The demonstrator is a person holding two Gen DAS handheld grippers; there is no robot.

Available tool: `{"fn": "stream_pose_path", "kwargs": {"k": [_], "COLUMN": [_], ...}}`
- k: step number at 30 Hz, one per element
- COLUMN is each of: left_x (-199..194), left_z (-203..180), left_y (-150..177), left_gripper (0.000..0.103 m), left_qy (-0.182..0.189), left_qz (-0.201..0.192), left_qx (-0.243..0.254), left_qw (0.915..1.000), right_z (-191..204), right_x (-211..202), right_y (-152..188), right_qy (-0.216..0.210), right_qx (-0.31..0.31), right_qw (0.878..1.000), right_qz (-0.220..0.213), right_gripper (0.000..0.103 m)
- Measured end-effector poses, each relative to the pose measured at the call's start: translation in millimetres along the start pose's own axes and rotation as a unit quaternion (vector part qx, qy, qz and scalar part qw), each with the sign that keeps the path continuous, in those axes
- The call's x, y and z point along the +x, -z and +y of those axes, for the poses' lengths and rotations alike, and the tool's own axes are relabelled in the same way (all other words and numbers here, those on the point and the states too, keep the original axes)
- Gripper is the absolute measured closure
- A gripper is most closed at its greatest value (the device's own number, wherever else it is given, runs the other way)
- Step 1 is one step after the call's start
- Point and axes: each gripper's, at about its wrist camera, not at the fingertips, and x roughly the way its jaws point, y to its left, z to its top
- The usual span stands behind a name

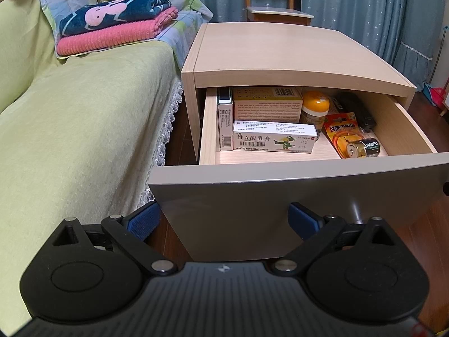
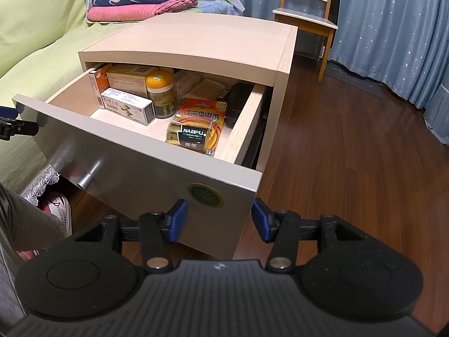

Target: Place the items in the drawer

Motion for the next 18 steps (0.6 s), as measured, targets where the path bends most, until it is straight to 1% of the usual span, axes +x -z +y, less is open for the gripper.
{"fn": "stream_pose_path", "kwargs": {"k": [18], "left_x": [2.8], "left_z": [-3.3], "left_y": [0.1], "left_gripper": [0.005], "left_qy": [-0.006], "left_qz": [0.000], "left_qx": [0.006], "left_qw": [1.0000], "right_z": [-0.6], "right_x": [3.1], "right_y": [1.0], "right_qy": [0.003], "right_qx": [0.005], "right_qw": [1.000], "right_qz": [-0.003], "right_gripper": [0.057]}}
